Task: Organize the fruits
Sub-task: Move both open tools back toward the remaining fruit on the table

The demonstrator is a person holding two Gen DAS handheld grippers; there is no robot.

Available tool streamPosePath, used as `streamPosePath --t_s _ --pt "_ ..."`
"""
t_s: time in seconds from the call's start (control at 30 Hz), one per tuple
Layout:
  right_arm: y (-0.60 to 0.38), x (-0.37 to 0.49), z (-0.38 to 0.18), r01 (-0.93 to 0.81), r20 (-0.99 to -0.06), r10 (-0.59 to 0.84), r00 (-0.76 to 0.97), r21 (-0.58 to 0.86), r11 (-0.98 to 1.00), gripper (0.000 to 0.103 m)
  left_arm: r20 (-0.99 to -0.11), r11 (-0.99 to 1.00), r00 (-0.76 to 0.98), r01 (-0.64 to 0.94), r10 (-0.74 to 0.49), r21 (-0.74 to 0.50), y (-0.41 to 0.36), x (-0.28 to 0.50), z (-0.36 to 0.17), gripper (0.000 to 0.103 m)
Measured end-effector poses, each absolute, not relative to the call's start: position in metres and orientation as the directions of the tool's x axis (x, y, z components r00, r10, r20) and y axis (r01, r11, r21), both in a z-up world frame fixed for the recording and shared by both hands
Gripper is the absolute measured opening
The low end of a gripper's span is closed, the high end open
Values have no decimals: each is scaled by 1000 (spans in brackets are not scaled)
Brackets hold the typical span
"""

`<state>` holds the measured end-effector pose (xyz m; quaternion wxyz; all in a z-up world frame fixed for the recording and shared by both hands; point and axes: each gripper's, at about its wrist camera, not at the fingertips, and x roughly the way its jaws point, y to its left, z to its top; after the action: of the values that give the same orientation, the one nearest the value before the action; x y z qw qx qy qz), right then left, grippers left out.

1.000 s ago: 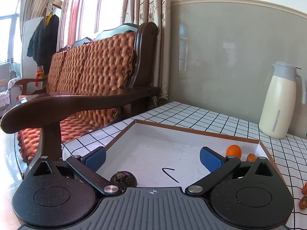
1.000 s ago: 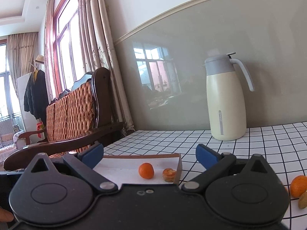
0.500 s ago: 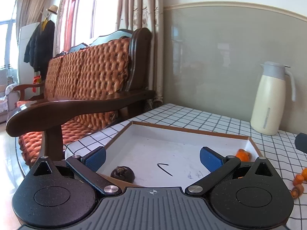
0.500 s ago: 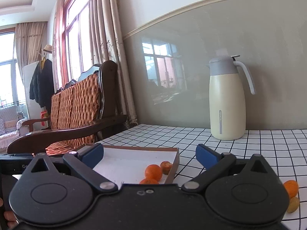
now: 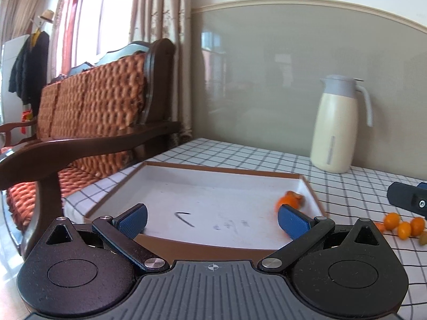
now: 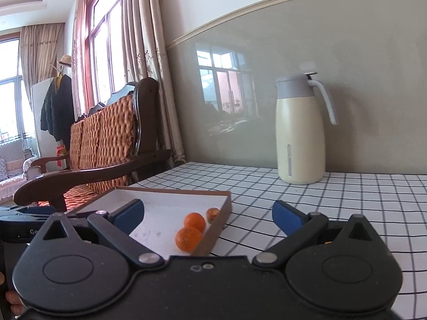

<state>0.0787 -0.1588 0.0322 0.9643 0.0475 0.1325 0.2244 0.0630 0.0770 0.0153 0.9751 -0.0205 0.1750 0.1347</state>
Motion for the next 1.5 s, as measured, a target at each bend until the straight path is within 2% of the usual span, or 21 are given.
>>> streamPosePath --t_s 0.47,0.8,1.5 --pt "-213 68 26 -277 -261 314 913 169 946 97 -343 994 933 -95 108 53 11 70 10 103" --pt "-237 68 19 -184 -285 232 930 187 965 97 -379 999 925 4 15 47 -30 76 2 103" --pt "-274 61 5 -79 -332 137 933 182 980 97 -409 993 910 103 -72 55 -82 86 -11 103"
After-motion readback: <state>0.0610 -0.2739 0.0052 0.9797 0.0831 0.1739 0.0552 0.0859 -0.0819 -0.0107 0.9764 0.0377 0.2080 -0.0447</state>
